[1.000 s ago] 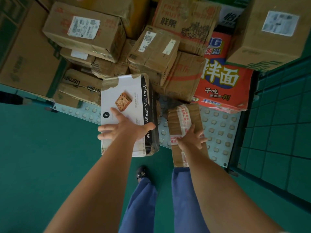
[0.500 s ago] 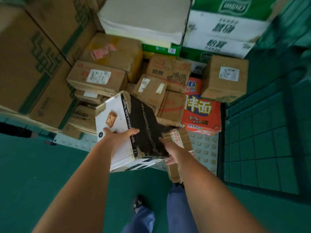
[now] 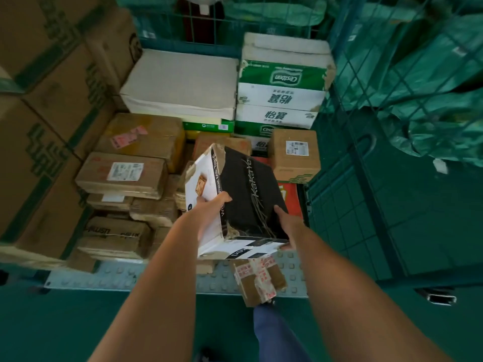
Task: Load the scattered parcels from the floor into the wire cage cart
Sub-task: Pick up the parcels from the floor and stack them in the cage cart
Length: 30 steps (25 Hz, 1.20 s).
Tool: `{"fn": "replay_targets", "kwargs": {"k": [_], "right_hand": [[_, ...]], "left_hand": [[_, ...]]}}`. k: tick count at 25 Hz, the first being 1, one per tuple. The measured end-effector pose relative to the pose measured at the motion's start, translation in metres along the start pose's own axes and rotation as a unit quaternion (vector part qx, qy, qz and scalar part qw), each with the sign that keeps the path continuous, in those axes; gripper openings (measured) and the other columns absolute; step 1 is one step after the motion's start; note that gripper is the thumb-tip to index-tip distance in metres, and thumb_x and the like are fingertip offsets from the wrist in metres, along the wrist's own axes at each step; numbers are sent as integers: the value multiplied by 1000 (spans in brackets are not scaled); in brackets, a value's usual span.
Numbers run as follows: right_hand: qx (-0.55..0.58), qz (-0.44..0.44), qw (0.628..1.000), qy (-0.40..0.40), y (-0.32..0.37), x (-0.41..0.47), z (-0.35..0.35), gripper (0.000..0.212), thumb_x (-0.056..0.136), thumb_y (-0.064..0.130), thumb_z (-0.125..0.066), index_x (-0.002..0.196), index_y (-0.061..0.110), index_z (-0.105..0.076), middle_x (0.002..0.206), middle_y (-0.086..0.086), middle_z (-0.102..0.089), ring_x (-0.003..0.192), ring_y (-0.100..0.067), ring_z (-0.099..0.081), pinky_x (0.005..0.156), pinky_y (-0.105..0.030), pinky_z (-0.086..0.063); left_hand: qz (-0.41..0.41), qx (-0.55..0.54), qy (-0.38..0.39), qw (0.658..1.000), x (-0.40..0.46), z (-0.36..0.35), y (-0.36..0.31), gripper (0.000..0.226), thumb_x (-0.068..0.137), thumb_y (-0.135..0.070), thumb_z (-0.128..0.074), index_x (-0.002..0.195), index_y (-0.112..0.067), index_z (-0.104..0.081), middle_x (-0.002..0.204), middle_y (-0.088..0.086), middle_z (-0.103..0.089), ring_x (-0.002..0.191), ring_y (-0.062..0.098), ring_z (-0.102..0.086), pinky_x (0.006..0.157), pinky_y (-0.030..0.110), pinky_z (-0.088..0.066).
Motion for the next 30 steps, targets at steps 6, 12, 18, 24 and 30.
{"fn": "replay_targets", "kwargs": {"k": [6,12,18,24,30], "right_hand": [[-30,-2,986,-161,4,75,69,84,86,67,-50,137,0,-41,131,-19,-53,115,-36,-55,90,-40,-47],[-76,6,965,-250,13,173,109,81,92,54,-52,144,-3,-26,147,-22,-34,133,-40,-36,102,-45,-38],[-61,-18,956,-285,-4,233,104,72,96,46,-49,143,-3,-26,146,-23,-31,134,-40,-31,108,-45,-32],[-58,81,950,-294,-13,270,78,63,100,32,-45,152,13,-15,149,-15,-19,133,-38,-26,103,-45,-37],[-135,60,943,-298,-14,290,70,55,103,41,-30,154,32,-11,155,-8,-10,137,-35,-18,97,-42,-41]], "left_hand": [[-44,-23,-53,997,86,-107,-33,59,94,-41,-44,149,-29,-27,149,9,-28,119,30,-44,97,38,-39],[-34,32,-63,997,186,-189,-36,53,99,-15,-42,149,-20,-29,142,12,-45,122,31,-51,100,42,-46],[-31,63,-66,995,253,-224,-31,66,99,-12,-44,153,-34,-13,156,6,-20,138,34,-33,110,49,-37],[-75,106,-43,991,308,-238,-26,85,91,1,-48,154,-34,-4,158,1,-19,139,32,-33,110,45,-38],[-44,59,-22,997,338,-240,-17,84,95,-2,-47,148,-52,-4,152,-7,-27,132,32,-39,104,53,-43]]}}
Point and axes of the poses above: each hand's wrist, its own x-axis towards the middle knuckle, its own z-axis out of the back of the hand, y = z × x, the point moved 2 cm from there along x, towards the middle knuckle
